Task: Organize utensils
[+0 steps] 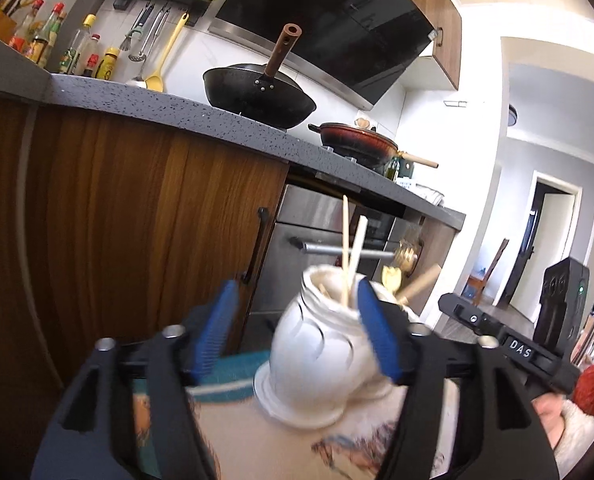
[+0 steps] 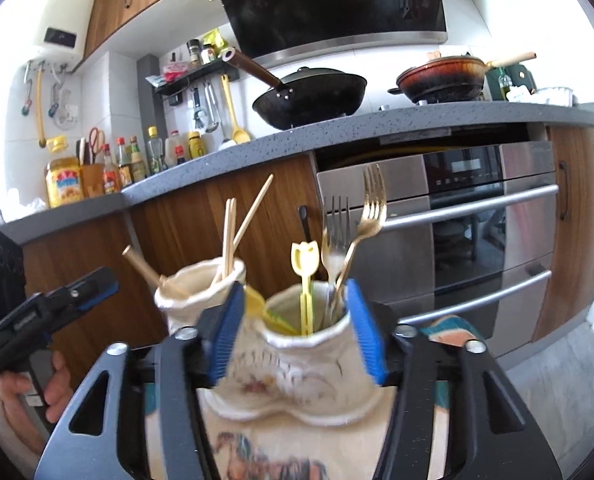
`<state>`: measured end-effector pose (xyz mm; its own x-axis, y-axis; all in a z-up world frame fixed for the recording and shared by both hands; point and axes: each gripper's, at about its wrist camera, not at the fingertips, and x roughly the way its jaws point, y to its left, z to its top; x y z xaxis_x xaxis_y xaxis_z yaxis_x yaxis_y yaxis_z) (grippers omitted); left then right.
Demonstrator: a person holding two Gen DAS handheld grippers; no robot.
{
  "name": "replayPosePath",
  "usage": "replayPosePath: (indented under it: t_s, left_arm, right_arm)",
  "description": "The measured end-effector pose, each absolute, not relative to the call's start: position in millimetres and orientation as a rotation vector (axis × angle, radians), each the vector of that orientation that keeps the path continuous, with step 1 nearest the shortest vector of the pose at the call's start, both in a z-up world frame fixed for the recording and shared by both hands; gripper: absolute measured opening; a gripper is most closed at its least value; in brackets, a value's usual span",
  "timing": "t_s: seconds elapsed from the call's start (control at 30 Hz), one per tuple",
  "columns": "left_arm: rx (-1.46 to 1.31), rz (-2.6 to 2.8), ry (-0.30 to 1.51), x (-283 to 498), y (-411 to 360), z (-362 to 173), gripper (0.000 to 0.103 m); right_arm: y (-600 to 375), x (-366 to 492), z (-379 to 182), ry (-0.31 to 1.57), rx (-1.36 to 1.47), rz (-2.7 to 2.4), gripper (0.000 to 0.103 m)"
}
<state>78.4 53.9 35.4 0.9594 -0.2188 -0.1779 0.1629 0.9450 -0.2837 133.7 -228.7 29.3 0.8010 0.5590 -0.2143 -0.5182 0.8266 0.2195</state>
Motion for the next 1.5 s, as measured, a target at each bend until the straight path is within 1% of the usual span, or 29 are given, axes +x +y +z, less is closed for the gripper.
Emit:
replayPosePath:
  t_s: [0.03,0.07,0.1,0.13,0.17,0.2,0.33,0.63,0.8,1.13,1.5]
  left_arm:
    - [-0.264,-0.190,0.215,71.7,51.1,33.9,0.078]
    - [-0.258,-0.180,0.218,64.8,48.2,32.1,0.085]
    - [-0.254,-0.171,0.219,59.2,46.4,30.6,0.088]
    - [-0.249,-0.161,0.220,52.6,43.9,29.0,0.094]
    - [-0.242,-0.146,0.219,45.9,41.6,27.5,0.097]
    - [-0.234,-0.134,0.217,40.4,39.9,26.7,0.097]
    - [-0.182,-0.086,0.218,21.3,31.2,22.1,0.097]
    - [-0.004,0.031,0.258,10.3,3.3,5.6,0.097]
    - [0.045,0.023,0.277,14.3,-6.6,1.6,0.097]
    - [0.033,-0.006,0.324,23.2,-5.4,-0.3,0.098]
    - [0.041,-0.038,0.318,21.3,-10.3,0.7,0.098]
  right_arm:
    - [-230.1,124.6,27.3,0.276,0.128,0.567,0.064]
    - [-230.8,118.7,25.8,0.278,0.108,0.556,0.070]
    - [-231.7,113.0,24.3,0.280,0.090,0.549,0.077]
    - [-233.4,107.1,22.6,0.279,0.077,0.544,0.080]
    - [-235.2,103.1,21.2,0.277,0.070,0.541,0.084]
    - [-236.7,98.7,20.2,0.275,0.057,0.535,0.088]
    - [-242.7,84.4,16.5,0.261,-0.003,0.501,0.095]
    - [-244.2,73.3,3.3,0.233,-0.073,0.451,0.097]
    - [-251.8,77.6,4.5,0.227,-0.037,0.431,0.098]
    - [-238.9,77.2,3.1,0.235,-0.101,0.420,0.098]
    - [-241.3,82.2,1.8,0.259,-0.089,0.412,0.098]
